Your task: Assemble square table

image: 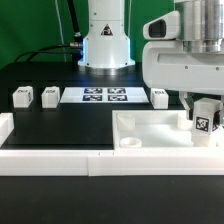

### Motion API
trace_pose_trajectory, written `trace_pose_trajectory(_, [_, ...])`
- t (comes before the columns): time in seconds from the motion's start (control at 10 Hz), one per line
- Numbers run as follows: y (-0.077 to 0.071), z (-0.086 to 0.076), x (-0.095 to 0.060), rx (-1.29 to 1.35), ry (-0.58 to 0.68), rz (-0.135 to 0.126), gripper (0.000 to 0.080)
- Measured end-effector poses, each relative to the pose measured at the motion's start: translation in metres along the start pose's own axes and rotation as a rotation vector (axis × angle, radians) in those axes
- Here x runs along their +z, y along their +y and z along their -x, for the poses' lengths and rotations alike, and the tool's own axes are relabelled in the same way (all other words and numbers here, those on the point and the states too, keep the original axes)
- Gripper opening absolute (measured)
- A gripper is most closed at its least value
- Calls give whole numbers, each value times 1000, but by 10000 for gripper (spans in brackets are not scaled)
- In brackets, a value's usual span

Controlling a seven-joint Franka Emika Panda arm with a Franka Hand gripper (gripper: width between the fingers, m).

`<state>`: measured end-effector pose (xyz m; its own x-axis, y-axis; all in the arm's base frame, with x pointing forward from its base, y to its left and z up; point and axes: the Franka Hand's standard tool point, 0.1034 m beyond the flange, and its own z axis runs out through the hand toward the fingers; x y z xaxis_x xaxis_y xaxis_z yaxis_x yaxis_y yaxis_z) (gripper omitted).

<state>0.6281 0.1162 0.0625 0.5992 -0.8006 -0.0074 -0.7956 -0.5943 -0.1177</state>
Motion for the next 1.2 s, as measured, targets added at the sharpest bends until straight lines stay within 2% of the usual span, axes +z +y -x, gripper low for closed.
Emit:
trace_pose_trajectory(0.1, [0, 2, 0, 162, -2, 8, 288])
trace_pose_trajectory(0.3, [-1, 3, 1, 460, -9, 7, 288])
trace_pose_trajectory(0.5, [-1, -1, 2, 769, -32, -35, 290])
trace_pose_trajectory(0.6, [-1, 0, 2, 841, -39, -47, 290])
trace_pose_trajectory(1.0, [0, 0, 2, 1000, -43, -42, 290])
trace_pose_trajectory(1.1, [0, 0, 2, 995, -43, -42, 351])
trace_pose_trajectory(1.2, [0, 1, 3, 989, -43, -41, 351])
